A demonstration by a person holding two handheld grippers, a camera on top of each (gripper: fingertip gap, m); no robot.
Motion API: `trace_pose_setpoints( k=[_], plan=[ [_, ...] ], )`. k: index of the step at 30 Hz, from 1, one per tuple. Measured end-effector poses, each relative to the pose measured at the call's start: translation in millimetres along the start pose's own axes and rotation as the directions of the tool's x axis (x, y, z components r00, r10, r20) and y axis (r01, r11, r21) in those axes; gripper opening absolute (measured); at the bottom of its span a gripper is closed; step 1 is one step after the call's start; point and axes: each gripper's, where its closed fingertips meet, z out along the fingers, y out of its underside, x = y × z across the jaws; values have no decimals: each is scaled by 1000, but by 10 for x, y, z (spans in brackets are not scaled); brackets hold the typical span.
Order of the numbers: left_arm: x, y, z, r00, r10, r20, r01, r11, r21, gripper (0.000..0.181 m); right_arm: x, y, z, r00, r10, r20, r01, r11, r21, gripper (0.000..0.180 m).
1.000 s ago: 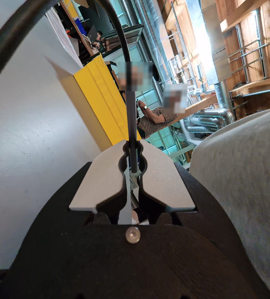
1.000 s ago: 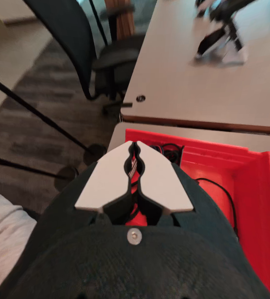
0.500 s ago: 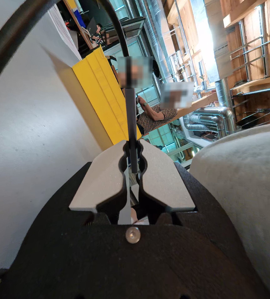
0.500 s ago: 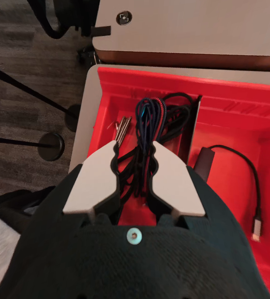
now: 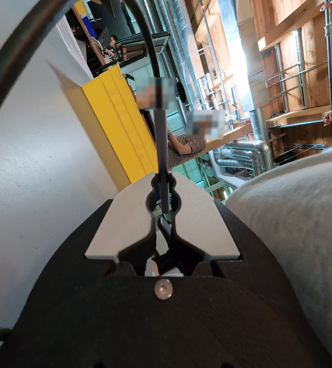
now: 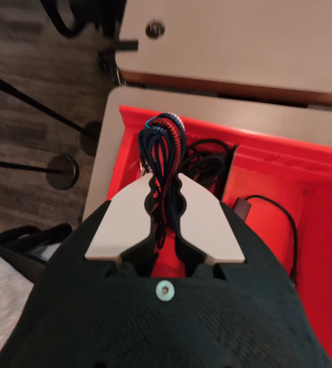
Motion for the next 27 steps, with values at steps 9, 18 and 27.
trace_pose_setpoints(
  k=[9, 18, 27],
  plan=[
    [-52, 44, 19, 1000, -10, 19, 11, 1000, -13, 9, -160, -279, -1778, 985, 70, 156, -142, 844, 518, 16],
    [-75, 69, 33, 1000, -22, 22, 22, 1000, -15, 9, -35, 664, -2849, 946, 277, 169, -316, 665, 677, 16],
    [-93, 54, 7, 999, -24, 30, 24, 1000, -10, 10, -10, 1707, -3493, 884, 454, 113, -366, 522, 770, 16]
  ],
)
